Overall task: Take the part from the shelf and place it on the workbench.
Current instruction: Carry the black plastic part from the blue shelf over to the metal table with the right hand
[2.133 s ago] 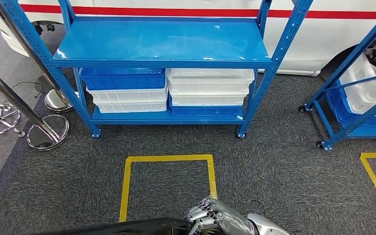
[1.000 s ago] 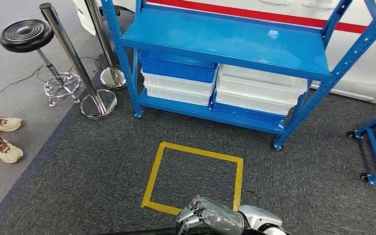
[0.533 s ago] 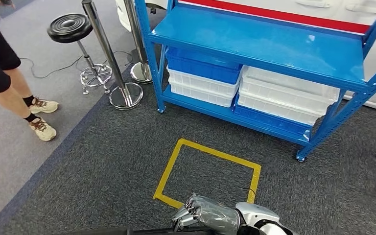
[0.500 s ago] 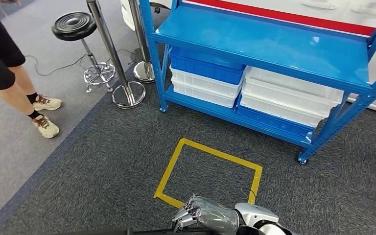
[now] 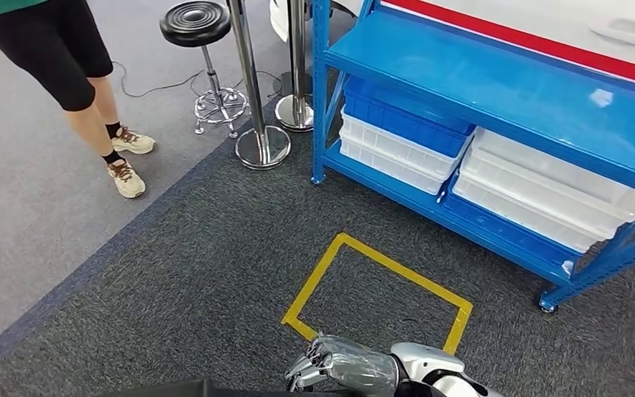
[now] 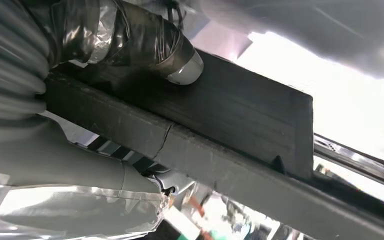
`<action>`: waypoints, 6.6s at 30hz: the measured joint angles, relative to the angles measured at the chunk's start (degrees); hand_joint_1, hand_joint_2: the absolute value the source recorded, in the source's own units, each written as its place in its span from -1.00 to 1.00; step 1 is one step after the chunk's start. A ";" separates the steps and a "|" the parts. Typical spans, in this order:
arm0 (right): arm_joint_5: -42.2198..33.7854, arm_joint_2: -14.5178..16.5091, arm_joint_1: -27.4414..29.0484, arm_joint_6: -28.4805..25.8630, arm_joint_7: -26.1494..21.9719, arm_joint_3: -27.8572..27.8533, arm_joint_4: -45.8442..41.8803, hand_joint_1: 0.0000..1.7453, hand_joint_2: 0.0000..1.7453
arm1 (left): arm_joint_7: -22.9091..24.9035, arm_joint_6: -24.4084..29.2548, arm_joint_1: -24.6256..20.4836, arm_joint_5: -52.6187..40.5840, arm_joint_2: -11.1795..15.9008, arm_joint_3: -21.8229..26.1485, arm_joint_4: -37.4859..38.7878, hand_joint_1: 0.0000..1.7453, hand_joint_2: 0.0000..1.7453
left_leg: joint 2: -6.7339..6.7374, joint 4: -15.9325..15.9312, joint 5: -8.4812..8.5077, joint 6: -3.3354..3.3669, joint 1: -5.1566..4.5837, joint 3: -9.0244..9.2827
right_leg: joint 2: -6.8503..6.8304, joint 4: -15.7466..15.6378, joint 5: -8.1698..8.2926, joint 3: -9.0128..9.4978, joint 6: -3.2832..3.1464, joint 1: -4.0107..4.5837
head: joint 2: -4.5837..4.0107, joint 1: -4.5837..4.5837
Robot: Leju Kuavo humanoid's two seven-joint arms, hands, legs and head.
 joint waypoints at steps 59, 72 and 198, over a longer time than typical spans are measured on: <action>-1.13 1.31 -4.02 3.67 0.02 3.11 5.19 0.88 1.00 | 2.28 -10.80 -0.26 -0.22 1.32 -0.72 0.07 -1.00 1.00 | 0.90 1.21 0.23 0.39 -0.44 -1.47 | -1.80 -6.99 3.59 3.10 0.31 -0.17 | 0.00 -0.11; -1.61 2.14 -4.27 4.10 -1.21 3.07 5.40 0.88 1.00 | 1.08 -11.68 0.16 0.02 2.85 -0.72 0.06 -1.00 1.00 | -6.62 3.45 -0.59 -1.85 0.17 -3.28 | 4.02 -11.49 8.50 2.90 -0.84 -0.62 | 0.00 -0.13; 0.14 -0.42 -5.29 4.67 -1.58 2.87 6.86 0.88 1.00 | 0.02 -13.20 -1.37 3.31 3.57 2.67 0.11 -1.00 1.00 | -1.13 10.75 -5.65 -2.17 0.23 -6.30 | 0.56 -14.36 9.30 4.52 -1.24 -0.64 | 0.00 -0.12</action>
